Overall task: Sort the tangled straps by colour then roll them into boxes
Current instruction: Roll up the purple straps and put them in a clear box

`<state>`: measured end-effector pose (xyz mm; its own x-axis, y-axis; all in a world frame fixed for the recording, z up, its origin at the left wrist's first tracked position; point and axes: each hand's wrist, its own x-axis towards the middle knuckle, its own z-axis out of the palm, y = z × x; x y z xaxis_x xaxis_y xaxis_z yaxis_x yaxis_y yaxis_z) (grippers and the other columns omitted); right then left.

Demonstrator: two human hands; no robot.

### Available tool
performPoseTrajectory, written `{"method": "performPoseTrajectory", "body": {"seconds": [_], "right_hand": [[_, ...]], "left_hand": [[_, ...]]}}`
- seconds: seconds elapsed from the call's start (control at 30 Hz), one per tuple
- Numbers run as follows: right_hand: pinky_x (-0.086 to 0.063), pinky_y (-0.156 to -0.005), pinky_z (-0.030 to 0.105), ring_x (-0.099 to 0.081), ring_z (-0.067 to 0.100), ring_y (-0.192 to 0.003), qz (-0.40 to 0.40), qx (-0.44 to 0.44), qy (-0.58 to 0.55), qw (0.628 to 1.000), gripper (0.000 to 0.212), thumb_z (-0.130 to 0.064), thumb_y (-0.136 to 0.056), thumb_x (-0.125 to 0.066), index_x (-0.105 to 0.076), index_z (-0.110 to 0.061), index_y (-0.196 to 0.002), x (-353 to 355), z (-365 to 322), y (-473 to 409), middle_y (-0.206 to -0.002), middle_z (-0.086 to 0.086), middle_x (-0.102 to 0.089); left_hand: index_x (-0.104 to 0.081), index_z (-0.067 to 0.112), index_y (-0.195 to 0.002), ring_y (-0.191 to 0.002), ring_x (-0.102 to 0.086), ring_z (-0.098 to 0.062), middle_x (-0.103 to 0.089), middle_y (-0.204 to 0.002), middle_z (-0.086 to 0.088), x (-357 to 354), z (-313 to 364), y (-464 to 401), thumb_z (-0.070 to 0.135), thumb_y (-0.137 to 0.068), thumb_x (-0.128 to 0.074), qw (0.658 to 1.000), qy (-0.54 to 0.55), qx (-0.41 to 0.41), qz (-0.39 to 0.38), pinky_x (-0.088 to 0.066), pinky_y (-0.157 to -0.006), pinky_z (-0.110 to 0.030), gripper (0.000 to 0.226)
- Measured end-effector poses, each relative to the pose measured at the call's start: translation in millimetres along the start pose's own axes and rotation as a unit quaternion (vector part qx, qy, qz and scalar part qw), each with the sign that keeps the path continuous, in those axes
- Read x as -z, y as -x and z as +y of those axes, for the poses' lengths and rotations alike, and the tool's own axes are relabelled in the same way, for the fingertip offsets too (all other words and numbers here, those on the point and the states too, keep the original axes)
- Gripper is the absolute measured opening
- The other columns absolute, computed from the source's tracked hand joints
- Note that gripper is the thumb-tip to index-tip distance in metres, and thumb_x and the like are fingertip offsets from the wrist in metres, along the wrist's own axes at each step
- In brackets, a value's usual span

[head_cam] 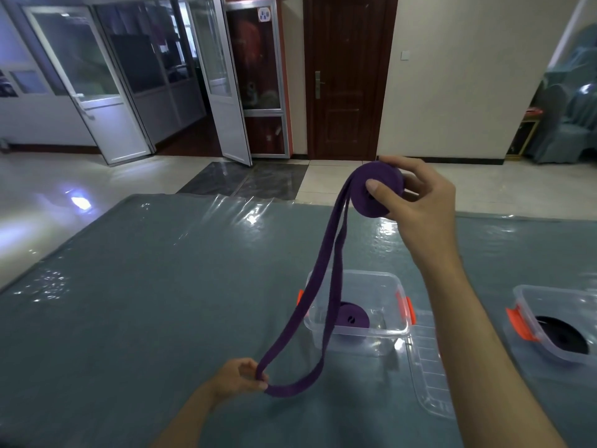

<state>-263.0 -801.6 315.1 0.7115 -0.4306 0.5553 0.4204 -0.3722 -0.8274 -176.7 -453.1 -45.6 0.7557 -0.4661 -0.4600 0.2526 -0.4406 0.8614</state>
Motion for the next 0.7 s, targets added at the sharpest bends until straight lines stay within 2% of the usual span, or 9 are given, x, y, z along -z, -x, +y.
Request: {"method": "performPoseTrajectory", "body": {"seconds": [0.07,0.13,0.23,0.37,0.47,0.6,0.7], "right_hand": [[-0.065,-0.083,0.037,-0.071,0.015,-0.110,-0.002,0.000,0.003,1.000,0.047,-0.023,-0.088,-0.083,-0.065,-0.020,-0.132,1.3,1.2,-0.4,-0.119,-0.001,-0.073],[-0.065,-0.084,0.038,-0.070,0.014,-0.111,-0.007,0.003,0.011,1.000,0.048,-0.024,-0.088,-0.082,-0.064,-0.020,-0.133,1.8,2.3,0.2,-0.120,-0.001,-0.072],[-0.065,-0.085,0.039,-0.070,0.014,-0.111,-0.014,0.010,0.007,1.000,0.047,-0.025,-0.089,-0.082,-0.065,-0.020,-0.132,1.8,3.6,0.7,-0.120,-0.001,-0.073],[-0.063,-0.086,0.032,-0.070,0.014,-0.110,-0.039,0.031,-0.001,0.999,0.045,-0.021,-0.088,-0.083,-0.067,-0.019,-0.130,-0.2,-1.4,1.8,-0.119,-0.001,-0.073],[-0.061,-0.086,0.025,-0.070,0.010,-0.109,-0.060,0.059,0.009,0.996,0.042,-0.020,-0.088,-0.082,-0.067,-0.022,-0.127,-2.1,-6.6,2.8,-0.117,-0.007,-0.073],[-0.060,-0.085,0.024,-0.070,0.011,-0.109,-0.062,0.071,0.002,0.996,0.043,-0.020,-0.088,-0.082,-0.067,-0.020,-0.128,-0.2,-7.6,1.4,-0.118,-0.004,-0.073],[-0.059,-0.086,0.022,-0.070,0.011,-0.109,-0.064,0.077,0.020,0.995,0.043,-0.021,-0.088,-0.082,-0.068,-0.018,-0.129,3.7,-5.9,-0.4,-0.118,-0.004,-0.073]], "left_hand": [[-0.067,-0.002,-0.085,-0.071,-0.075,-0.024,-0.077,-0.079,-0.016,-0.2,1.0,-3.4,0.003,-0.069,-0.095,0.998,-0.021,0.007,0.054,-0.060,-0.063,-0.032,0.032],[-0.058,-0.003,-0.082,-0.056,-0.072,-0.030,-0.073,-0.067,-0.018,1.3,2.6,-9.3,0.008,-0.075,-0.092,0.988,-0.050,0.016,0.145,-0.059,-0.049,-0.039,0.037],[-0.058,0.000,-0.092,-0.055,-0.073,-0.027,-0.072,-0.072,-0.017,3.7,4.1,-15.7,0.016,-0.089,-0.079,0.963,-0.110,0.011,0.247,-0.063,-0.053,-0.045,0.027],[-0.061,0.018,-0.093,-0.064,-0.072,-0.019,-0.072,-0.080,-0.001,6.9,2.1,-18.0,0.032,-0.095,-0.072,0.943,-0.204,-0.029,0.262,-0.062,-0.060,-0.043,0.018],[-0.062,0.014,-0.086,-0.065,-0.070,-0.022,-0.070,-0.074,-0.003,12.6,-1.8,-24.1,0.033,-0.100,-0.067,0.928,-0.253,-0.042,0.271,-0.058,-0.060,-0.043,0.024],[-0.053,0.019,-0.076,-0.048,-0.063,-0.018,-0.062,-0.061,-0.002,9.2,2.0,-15.1,0.012,-0.106,-0.054,0.911,-0.209,-0.077,0.346,-0.052,-0.044,-0.036,0.031],[-0.055,0.014,-0.085,-0.061,-0.060,-0.021,-0.063,-0.070,-0.006,10.4,10.0,-6.8,0.011,-0.107,-0.043,0.909,-0.155,0.002,0.387,-0.042,-0.052,-0.032,0.026]]}}
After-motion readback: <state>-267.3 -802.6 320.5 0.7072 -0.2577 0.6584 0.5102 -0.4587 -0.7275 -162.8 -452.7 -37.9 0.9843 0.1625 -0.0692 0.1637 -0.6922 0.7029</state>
